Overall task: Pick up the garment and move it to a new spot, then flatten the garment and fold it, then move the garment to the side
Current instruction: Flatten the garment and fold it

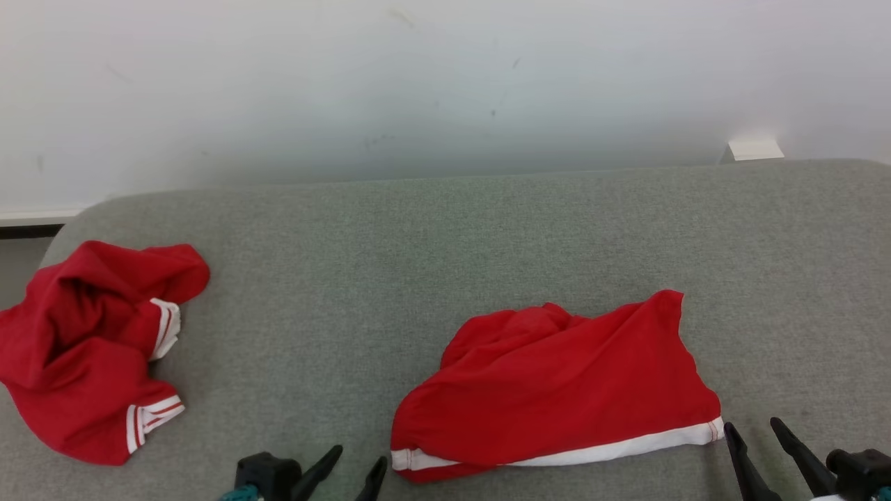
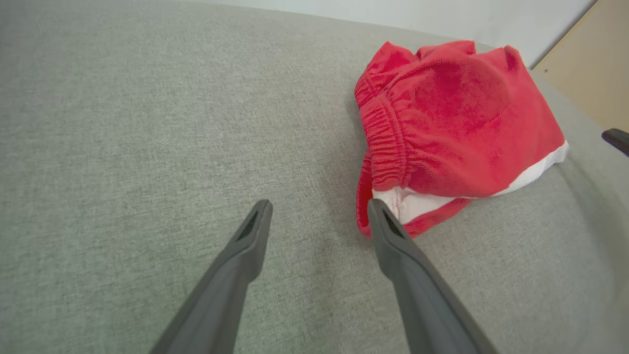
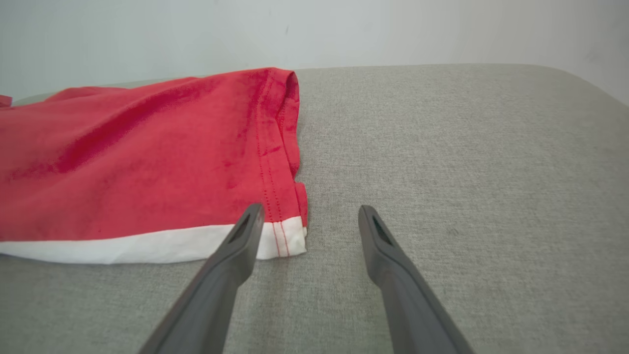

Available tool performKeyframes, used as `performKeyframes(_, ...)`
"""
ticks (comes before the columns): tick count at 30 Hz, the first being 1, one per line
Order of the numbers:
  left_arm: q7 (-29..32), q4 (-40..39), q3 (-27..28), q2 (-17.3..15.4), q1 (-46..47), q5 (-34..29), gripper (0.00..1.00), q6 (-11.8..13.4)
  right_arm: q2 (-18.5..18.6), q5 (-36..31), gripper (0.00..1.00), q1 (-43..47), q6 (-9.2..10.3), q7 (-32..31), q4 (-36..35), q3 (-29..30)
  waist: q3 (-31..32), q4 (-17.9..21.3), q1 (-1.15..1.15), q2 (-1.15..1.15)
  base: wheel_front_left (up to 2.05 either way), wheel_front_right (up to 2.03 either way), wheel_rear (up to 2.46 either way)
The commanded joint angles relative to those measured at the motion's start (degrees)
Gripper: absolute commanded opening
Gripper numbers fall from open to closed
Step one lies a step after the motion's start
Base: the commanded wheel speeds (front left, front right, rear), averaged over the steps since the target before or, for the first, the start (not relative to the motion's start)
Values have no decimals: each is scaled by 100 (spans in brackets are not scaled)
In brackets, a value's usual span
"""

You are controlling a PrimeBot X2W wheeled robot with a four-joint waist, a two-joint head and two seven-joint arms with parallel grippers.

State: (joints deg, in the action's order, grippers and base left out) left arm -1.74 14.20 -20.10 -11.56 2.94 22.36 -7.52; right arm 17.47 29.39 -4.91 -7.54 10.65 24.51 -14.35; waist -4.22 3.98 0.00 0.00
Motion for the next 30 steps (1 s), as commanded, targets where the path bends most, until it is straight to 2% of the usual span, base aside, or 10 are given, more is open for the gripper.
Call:
performKeyframes(1, 102, -44, -97, -127, 24, 29, 100, 12, 22, 100, 100, -152, 11, 15, 95, -57, -46, -35, 0, 0, 0, 0, 0)
performKeyframes(9, 392, -352, -852, -449, 213, 635, 100, 10, 25, 487, 100, -619, 12, -112, 637, -551, -181, -172, 0, 0, 0, 0, 0)
performKeyframes(18, 239, -240, -1371, -494, 630, 968, 100, 10, 43, 864, 100, -906, 12, -72, 1072, -969, -258, -214, 0, 0, 0, 0, 0)
performKeyframes(21, 202, -53, -1460, -508, 728, 1042, 100, 10, 30, 951, 80, -961, 12, -51, 1178, -1108, -263, -183, 0, 0, 0, 0, 0)
performKeyframes(24, 120, 156, -1449, -481, 815, 1091, 100, 9, 24, 1047, 69, -1035, 12, 2, 1248, -1224, -270, -160, 0, 0, 0, 0, 0)
performKeyframes(26, 70, 285, -1491, -459, 859, 1149, 100, 9, 3, 1117, 47, -1042, 11, 18, 1307, -1317, -264, -153, 0, 0, 0, 0, 0)
performKeyframes(27, 59, 335, -1513, -460, 881, 1182, 100, 9, 1, 1138, 44, -1061, 12, 35, 1333, -1360, -265, -147, 0, 0, 0, 0, 0)
performKeyframes(28, 33, 380, -1535, -463, 902, 1209, 78, 9, 3, 1166, 42, -1087, 12, 46, 1355, -1402, -263, -141, 0, 0, 0, 0, 0)
performKeyframes(29, 33, 380, -1535, -463, 902, 1209, 78, 9, 3, 1166, 42, -1087, 12, 46, 1355, -1402, -263, -141, 0, 0, 0, 0, 0)
performKeyframes(30, 5, 416, -1561, -462, 923, 1251, 54, 9, 7, 1185, 38, -1110, 11, 48, 1371, -1436, -261, -135, 0, 0, 0, 0, 0)
